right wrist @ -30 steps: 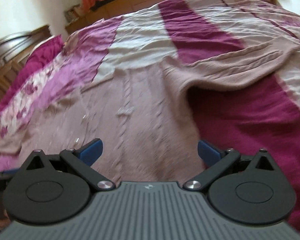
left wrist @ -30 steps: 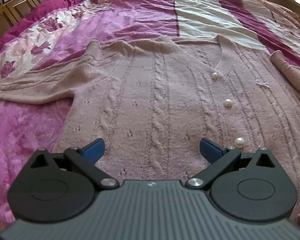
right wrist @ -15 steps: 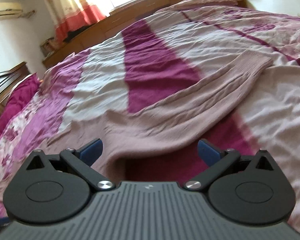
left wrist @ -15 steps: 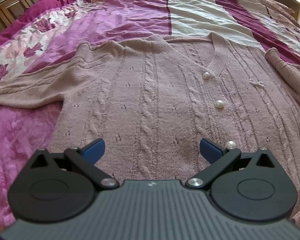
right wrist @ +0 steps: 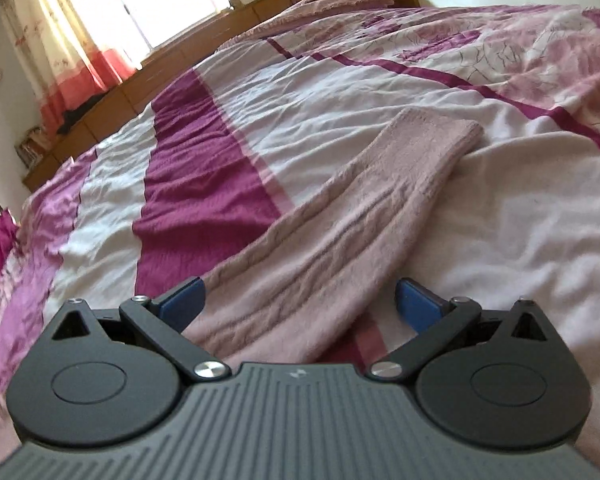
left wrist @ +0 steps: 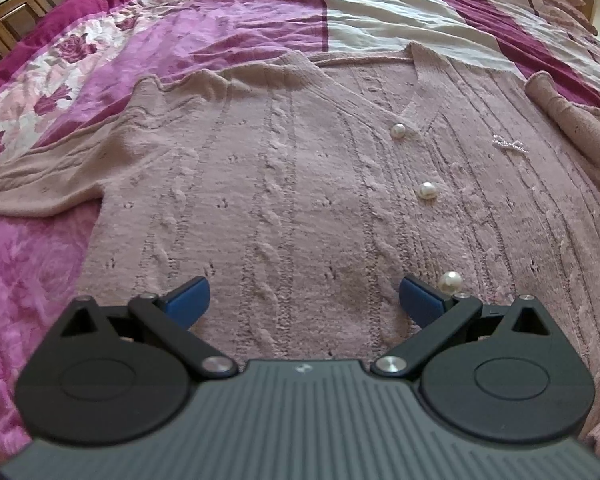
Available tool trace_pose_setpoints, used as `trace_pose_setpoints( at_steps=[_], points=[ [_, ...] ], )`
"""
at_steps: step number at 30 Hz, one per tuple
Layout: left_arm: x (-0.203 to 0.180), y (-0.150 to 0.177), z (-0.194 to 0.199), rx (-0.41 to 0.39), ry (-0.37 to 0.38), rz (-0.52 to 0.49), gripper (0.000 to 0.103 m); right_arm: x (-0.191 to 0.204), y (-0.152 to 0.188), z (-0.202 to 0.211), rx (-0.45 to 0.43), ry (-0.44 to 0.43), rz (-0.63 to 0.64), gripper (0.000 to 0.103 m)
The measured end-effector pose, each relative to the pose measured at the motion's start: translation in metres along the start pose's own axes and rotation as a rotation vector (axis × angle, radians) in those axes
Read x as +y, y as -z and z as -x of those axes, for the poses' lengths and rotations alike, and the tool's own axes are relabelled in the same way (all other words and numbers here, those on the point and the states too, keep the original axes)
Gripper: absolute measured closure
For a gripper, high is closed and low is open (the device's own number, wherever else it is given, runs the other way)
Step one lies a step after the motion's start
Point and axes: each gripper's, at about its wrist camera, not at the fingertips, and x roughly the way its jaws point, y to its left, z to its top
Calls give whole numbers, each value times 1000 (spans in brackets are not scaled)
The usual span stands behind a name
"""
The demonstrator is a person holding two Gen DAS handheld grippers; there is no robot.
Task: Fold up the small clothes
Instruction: 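Move the right gripper to the cardigan sleeve cuff and close on it, then lift the sleeve with the right gripper, fold it across the body, open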
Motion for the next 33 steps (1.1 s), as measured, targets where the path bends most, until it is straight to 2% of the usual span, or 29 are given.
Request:
trace_pose_setpoints(
  at_steps=[8,10,11,13,14,16,18,22,33],
  points=[
    [-3,2,-1,7,-6,-7,0,-5,-15,-24,-46,-46,-67,1],
    [-2,2,-1,7,-6,-5,0,-7,-17,-26,-60,-45,-84,16],
    [-2,3,-1,8,-6,-4,0,-7,-18,-28,-61,-36,-90,21],
    [-2,3,-1,9,-8,-4,0,-7,-19,-31,-59,-19,-91,45],
    [-3,3,-1,9,-9,-6,0,-7,-20,-32,-55,-12,-92,53],
    [-4,3,0,5,-12,-12,0,-8,-20,-32,-46,-16,-102,83],
    [-4,4,0,2,-12,-16,0,-10,-20,-27,-54,-30,-116,92],
    [-2,4,1,3,-9,-6,0,-8,-24,-6,-110,-64,-113,95],
    [3,7,4,-9,5,17,0,10,-58,73,-277,-123,-103,96]
  ],
)
